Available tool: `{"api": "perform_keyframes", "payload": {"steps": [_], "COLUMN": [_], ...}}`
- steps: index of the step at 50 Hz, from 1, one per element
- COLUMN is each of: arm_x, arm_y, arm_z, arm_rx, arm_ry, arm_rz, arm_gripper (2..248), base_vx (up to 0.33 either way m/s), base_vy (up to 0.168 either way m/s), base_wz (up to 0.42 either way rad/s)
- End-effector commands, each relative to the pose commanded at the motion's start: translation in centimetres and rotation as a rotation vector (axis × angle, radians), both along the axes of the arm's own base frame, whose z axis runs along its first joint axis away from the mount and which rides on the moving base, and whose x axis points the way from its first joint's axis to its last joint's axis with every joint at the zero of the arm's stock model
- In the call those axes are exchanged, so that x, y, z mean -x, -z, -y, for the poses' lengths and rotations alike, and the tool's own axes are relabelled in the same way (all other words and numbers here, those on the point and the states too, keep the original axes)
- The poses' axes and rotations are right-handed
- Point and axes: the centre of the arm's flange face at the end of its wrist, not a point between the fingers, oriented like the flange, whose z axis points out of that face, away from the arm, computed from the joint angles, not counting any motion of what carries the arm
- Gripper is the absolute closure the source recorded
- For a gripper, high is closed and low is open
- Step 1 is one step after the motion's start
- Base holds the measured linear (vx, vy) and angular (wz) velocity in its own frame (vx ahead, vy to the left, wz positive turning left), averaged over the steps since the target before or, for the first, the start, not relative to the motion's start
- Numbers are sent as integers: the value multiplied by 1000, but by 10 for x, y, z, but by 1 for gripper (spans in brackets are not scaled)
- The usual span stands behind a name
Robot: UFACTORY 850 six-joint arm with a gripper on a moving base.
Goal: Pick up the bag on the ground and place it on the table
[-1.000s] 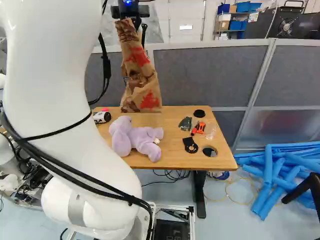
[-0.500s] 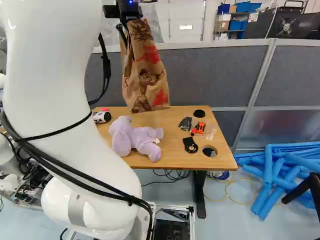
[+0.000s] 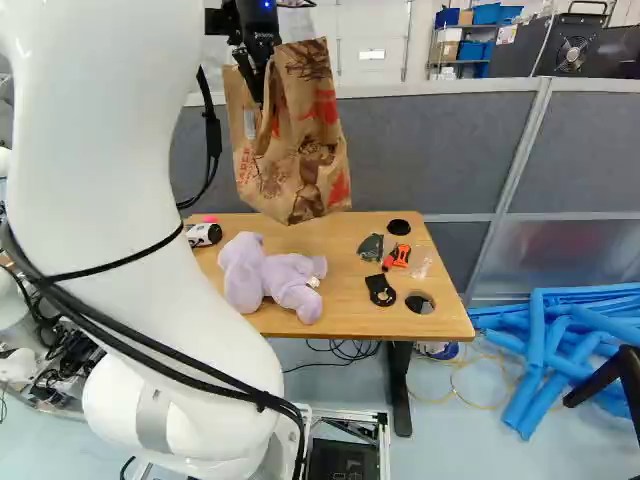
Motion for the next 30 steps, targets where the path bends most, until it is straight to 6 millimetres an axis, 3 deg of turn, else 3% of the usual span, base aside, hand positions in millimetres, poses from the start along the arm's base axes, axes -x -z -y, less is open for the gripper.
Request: {"api": "perform_keyframes", "payload": {"steps": [30], "arm_x": [0], "arm_y": [0], "arm_z": [0], "arm_rx": [-3], "arm_ry": [-315], "arm_rz": [0], "arm_gripper": [229], "base_vx": [0], "base_vy": [0], "base_wz": [0]}}
